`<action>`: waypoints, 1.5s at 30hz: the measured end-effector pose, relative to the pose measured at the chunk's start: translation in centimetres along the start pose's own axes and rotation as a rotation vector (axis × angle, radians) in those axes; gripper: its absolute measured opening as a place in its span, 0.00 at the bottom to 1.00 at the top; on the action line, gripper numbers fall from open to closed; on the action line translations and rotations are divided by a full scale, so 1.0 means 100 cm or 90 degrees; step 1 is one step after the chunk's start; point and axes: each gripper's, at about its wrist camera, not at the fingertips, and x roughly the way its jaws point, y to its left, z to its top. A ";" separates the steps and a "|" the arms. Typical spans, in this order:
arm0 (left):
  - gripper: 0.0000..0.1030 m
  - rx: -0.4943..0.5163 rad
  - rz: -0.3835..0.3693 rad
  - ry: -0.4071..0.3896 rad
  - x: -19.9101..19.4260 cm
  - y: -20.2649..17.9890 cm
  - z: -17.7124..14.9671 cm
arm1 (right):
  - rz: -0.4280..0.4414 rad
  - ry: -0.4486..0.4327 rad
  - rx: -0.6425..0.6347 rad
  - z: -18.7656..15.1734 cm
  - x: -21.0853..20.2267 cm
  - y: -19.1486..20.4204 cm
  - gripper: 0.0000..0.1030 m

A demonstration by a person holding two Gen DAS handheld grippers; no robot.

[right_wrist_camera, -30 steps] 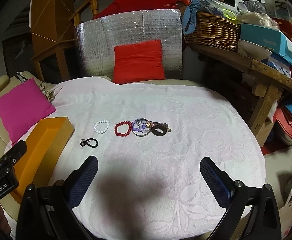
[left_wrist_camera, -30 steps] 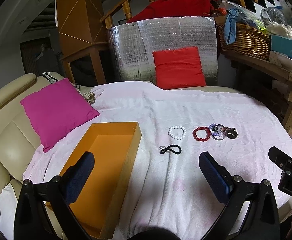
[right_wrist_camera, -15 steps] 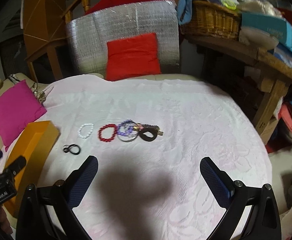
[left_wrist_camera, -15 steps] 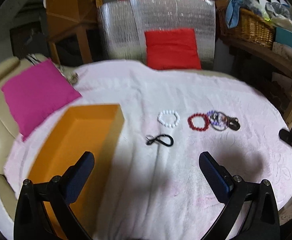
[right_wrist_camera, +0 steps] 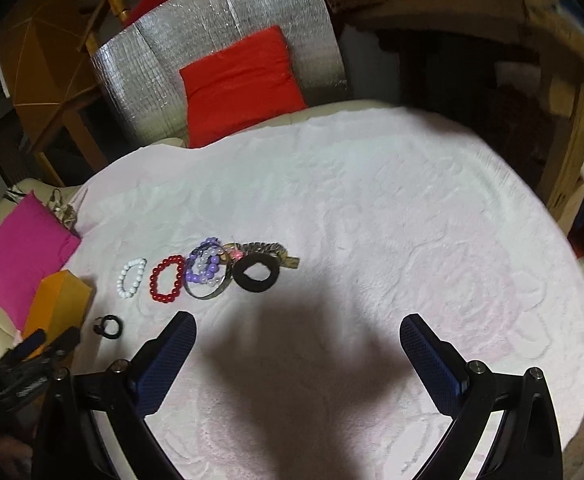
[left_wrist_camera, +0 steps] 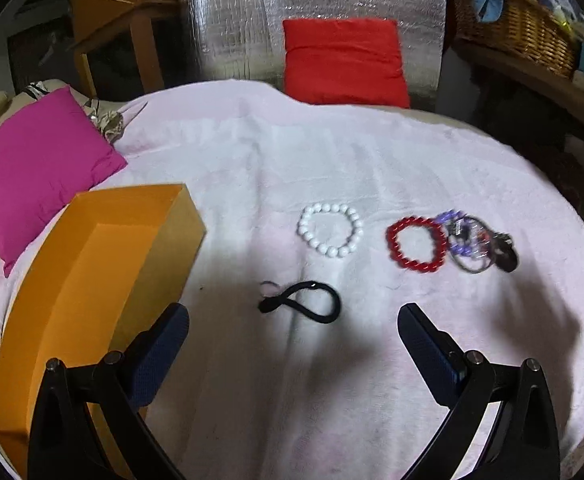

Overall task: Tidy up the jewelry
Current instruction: 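Grasp the black figure-eight hair tie with left tool while right grasps black ring band, then carry both held black hair ties over the orange box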

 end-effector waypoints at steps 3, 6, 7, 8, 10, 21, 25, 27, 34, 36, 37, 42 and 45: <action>1.00 -0.010 -0.009 0.026 0.017 0.006 -0.004 | 0.020 0.014 0.004 0.003 0.008 -0.002 1.00; 0.99 -0.019 -0.016 0.039 0.034 0.010 -0.005 | 0.030 0.019 0.019 0.006 0.016 -0.008 0.99; 0.95 -0.022 -0.020 0.043 0.038 0.010 -0.005 | 0.034 0.025 0.023 0.008 0.020 -0.011 0.96; 0.91 -0.024 -0.025 0.048 0.042 0.011 -0.004 | 0.040 0.033 0.025 0.009 0.025 -0.013 0.92; 0.85 -0.020 -0.040 0.059 0.052 0.010 -0.003 | 0.047 0.044 0.024 0.011 0.033 -0.014 0.85; 0.34 0.025 -0.103 0.048 0.064 0.006 -0.002 | 0.071 0.084 -0.068 0.016 0.084 0.012 0.55; 0.23 0.042 -0.110 0.039 0.061 0.000 -0.002 | 0.076 0.094 -0.033 0.021 0.098 0.011 0.51; 0.20 0.039 -0.113 0.038 0.061 0.000 -0.001 | 0.082 0.095 -0.016 0.023 0.103 0.010 0.50; 0.15 0.006 -0.152 0.038 0.060 0.016 -0.003 | 0.065 0.095 -0.017 0.020 0.112 0.018 0.15; 0.14 -0.007 -0.164 0.038 0.061 0.019 -0.003 | 0.065 0.084 -0.022 0.020 0.109 0.018 0.10; 0.14 -0.015 -0.171 0.037 0.060 0.023 -0.004 | 0.067 0.080 -0.023 0.019 0.107 0.018 0.08; 0.08 -0.027 -0.192 0.030 0.053 0.028 -0.006 | 0.085 0.069 -0.022 0.018 0.094 0.014 0.08; 0.08 -0.030 -0.206 0.015 0.044 0.029 -0.006 | 0.097 0.058 -0.021 0.017 0.080 0.009 0.08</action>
